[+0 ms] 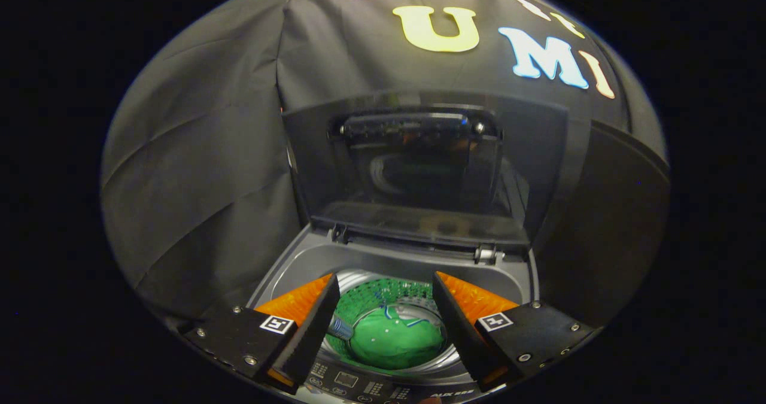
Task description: Put the clothes into the washing machine and then close the washing machine lid.
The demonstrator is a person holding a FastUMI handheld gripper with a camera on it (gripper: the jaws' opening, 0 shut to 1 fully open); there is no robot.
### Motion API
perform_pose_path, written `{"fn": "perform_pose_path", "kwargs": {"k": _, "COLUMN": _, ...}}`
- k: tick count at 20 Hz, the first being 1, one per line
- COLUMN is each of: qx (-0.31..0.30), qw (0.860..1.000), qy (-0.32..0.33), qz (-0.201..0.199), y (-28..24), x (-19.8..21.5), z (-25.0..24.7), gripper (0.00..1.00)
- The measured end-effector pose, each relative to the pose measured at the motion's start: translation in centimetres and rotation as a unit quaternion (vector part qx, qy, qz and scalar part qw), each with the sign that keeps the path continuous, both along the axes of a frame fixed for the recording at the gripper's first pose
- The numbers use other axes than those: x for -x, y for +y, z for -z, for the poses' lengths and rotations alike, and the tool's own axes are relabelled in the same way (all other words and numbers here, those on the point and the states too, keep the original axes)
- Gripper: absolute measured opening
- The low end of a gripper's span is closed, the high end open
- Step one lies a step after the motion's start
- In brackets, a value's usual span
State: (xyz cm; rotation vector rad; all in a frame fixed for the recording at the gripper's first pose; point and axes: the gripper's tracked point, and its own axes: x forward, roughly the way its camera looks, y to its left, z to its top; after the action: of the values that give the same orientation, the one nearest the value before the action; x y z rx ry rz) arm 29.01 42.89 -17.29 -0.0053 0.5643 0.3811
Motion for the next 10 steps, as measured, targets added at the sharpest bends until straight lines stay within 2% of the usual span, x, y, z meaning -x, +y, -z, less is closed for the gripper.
{"fn": "perform_pose_path", "kwargs": {"k": 10, "qx": -0.04, "qw": 0.991, "qy": -0.121, "qz": 0.036, "y": -0.6, "x": -4.2, "z": -9.4, "gripper": 0.96}}
